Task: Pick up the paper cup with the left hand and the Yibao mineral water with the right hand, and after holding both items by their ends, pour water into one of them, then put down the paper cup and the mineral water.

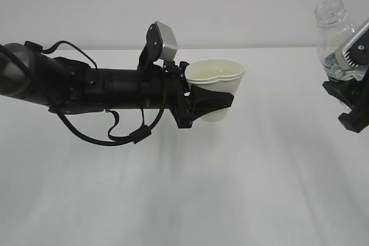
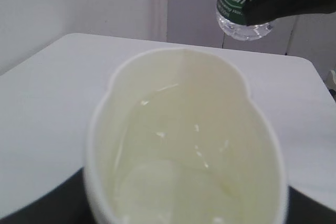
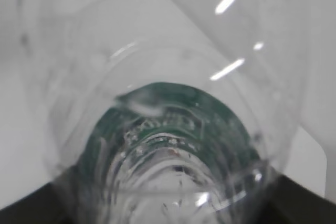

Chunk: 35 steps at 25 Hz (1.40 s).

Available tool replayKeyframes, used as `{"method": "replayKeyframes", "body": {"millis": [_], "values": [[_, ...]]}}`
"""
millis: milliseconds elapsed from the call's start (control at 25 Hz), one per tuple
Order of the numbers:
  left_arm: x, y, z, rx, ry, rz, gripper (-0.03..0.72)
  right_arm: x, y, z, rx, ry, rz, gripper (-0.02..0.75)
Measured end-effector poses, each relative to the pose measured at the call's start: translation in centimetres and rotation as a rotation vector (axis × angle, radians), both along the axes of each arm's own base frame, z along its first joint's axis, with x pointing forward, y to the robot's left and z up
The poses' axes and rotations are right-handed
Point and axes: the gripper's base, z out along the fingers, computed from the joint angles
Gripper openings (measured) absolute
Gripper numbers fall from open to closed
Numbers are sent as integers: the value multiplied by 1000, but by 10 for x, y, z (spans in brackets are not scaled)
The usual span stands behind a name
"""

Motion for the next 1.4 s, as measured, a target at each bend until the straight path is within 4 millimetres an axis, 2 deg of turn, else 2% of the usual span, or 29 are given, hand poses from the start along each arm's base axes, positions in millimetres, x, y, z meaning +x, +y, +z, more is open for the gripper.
{"method": "replayKeyframes", "body": {"millis": [440,1080,1400], "values": [[15,21,0,4,-28,54,400,0,0,0,1,0,0,456],[47,80,1,0,-32,206,400,0,0,0,1,1,1,456],[57,108,-1,20,-39,253,400,0,0,0,1,1,1,456]]}}
